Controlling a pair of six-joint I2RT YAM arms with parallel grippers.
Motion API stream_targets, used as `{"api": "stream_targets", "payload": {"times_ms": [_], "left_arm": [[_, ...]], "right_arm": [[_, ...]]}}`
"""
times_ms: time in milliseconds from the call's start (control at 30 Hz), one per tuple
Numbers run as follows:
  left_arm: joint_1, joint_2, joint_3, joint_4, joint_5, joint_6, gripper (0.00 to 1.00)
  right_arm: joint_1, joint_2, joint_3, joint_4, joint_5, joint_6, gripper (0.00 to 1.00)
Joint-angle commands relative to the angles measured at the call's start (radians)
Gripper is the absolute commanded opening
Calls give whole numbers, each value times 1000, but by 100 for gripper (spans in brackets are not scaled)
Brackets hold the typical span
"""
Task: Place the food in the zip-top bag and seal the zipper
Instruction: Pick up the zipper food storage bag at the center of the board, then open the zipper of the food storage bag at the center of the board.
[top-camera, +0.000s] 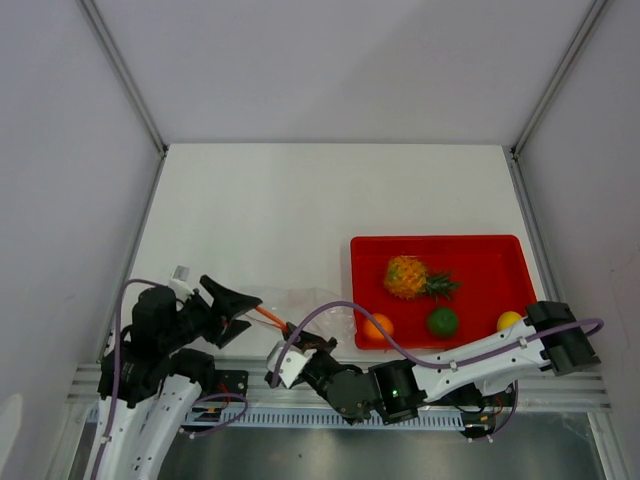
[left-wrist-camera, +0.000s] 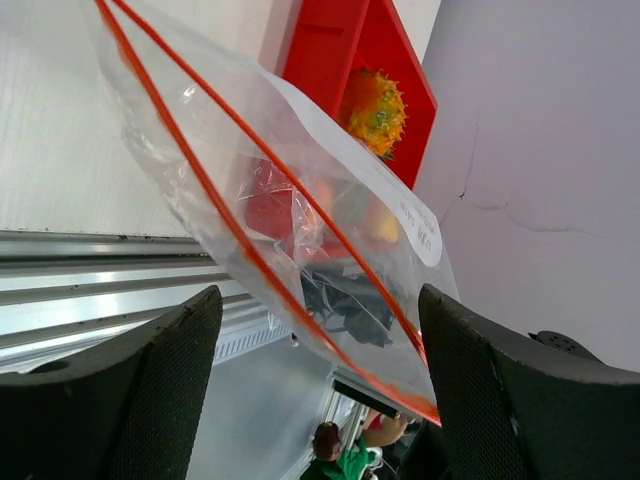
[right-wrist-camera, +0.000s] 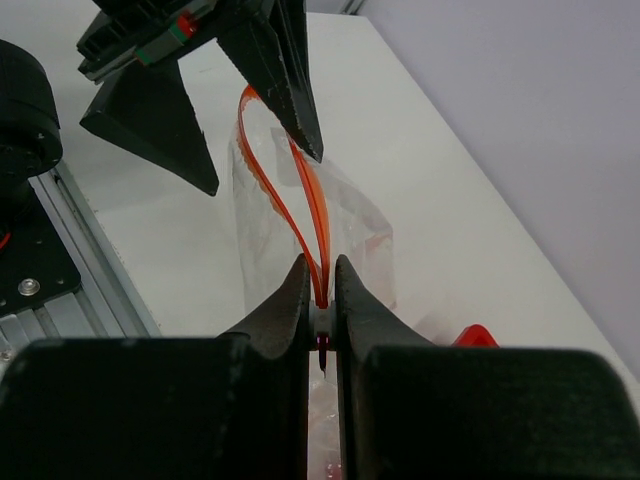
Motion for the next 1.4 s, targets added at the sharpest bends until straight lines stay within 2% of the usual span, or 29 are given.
{"api": "stream_targets", "payload": {"times_ms": [0,133,267,433,600,933,1000,1133,1167,1333,1367], "left_arm": [[-4,-39,5,-10,-21,-14,82],[-2,-128,37,-18,-105,-30,85],[-2,-225,48,47,-130,-40,80],[-2,-172,54,4,-95,-19,79],[-2,-155,-11,50,-44,-37,79],[-2,-115,-19,85,-44,-36,80],[-2,-115,-35,91,-38,-31,77],[-4,-122,-81,152,18,-19,58],[-2,-128,-90,171,32,-19,48],[-2,-125,-134,284,98,27,21],[-2,-119,-124,304,113,77,9]], "right_arm": [[-18,-46,6,-2,27,70,0],[-40,-80,0,-41,2,129,0],[-63,-107,-1,-84,-18,191,0],[-81,-140,-8,-92,-44,228,0],[-80,-132,-6,-85,-61,225,0],[-63,-111,-1,-72,-64,214,0],[-63,-108,0,-68,-61,214,0],[-68,-88,22,-60,-67,231,0],[-68,-82,38,-63,-73,235,0],[-77,-28,94,-126,-72,289,0],[-80,-25,100,-144,-70,306,0]]}}
